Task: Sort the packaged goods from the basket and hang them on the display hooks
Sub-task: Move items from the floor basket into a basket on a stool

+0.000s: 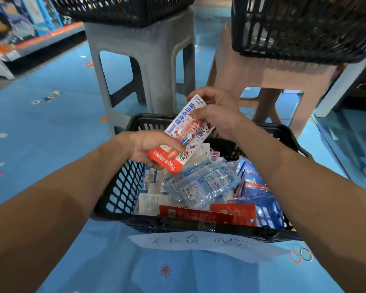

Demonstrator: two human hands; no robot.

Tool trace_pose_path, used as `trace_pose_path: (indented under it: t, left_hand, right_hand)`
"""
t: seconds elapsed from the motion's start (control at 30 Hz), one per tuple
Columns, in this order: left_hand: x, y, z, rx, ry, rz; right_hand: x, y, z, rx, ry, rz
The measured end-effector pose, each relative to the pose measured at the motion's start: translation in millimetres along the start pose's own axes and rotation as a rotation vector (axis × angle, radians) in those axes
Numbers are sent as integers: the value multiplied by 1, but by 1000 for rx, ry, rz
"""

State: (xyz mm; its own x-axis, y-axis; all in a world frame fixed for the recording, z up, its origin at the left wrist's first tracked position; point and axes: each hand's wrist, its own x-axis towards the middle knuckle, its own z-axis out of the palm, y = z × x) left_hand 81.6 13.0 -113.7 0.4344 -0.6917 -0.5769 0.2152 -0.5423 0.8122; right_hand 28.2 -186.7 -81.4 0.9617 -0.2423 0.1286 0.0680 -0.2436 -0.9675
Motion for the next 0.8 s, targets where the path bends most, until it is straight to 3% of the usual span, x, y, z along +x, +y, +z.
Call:
trace_pose_path:
  t: [0.2,0.4,0.57,0.7,0.8]
  left_hand:
    - [-6,-3,6,-77,-94,-19]
    - [-7,-15,-7,-233,14,69]
    - [1,-30,-18,-232,253,101]
    - [16,-38,-19,-187,425,143]
    - [25,-42,-19,-190,537,155]
  right_hand:
    - [-12,7,4,-33,41,57]
    - [-9,42,-17,-26,309,297]
    - [-8,86,-21,-420,107,442]
    - [-8,97,-3,-483,-106,447]
    - [-7,109,2,-607,-80,425]
